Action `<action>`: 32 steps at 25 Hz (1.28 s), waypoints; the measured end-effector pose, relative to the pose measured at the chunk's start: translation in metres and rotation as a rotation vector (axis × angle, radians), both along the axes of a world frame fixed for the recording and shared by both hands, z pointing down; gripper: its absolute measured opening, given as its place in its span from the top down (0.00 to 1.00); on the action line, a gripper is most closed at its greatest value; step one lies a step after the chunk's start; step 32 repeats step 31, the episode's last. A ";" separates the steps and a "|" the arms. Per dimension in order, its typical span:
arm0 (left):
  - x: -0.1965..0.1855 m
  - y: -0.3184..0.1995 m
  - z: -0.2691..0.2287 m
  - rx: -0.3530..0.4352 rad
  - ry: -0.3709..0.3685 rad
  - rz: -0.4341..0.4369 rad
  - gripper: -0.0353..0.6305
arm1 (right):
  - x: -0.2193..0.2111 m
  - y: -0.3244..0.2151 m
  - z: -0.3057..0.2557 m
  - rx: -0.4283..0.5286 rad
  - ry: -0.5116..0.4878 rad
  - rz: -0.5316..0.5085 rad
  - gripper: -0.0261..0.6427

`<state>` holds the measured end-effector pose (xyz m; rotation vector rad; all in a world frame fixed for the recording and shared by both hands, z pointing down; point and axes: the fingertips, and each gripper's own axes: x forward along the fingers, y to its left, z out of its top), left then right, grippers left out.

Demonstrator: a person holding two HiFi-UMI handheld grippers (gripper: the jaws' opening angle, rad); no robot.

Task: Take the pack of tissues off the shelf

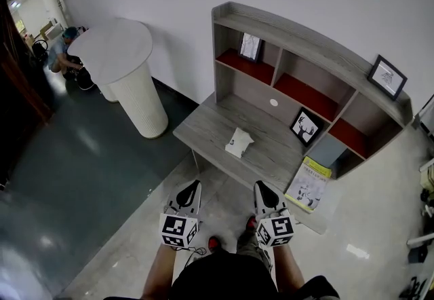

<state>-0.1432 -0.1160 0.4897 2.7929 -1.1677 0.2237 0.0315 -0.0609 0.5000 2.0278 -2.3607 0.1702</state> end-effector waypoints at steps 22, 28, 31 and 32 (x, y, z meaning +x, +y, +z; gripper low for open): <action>-0.013 0.007 0.007 -0.010 0.003 0.031 0.94 | -0.018 0.013 0.004 -0.007 0.010 0.024 0.90; -0.015 0.006 0.007 -0.012 0.004 0.032 0.94 | -0.021 0.012 0.006 -0.012 0.017 0.025 0.90; -0.017 0.004 0.007 -0.010 0.006 0.031 0.94 | -0.023 0.010 0.007 -0.012 0.017 0.023 0.90; -0.017 0.004 0.007 -0.010 0.006 0.031 0.94 | -0.023 0.010 0.007 -0.012 0.017 0.023 0.90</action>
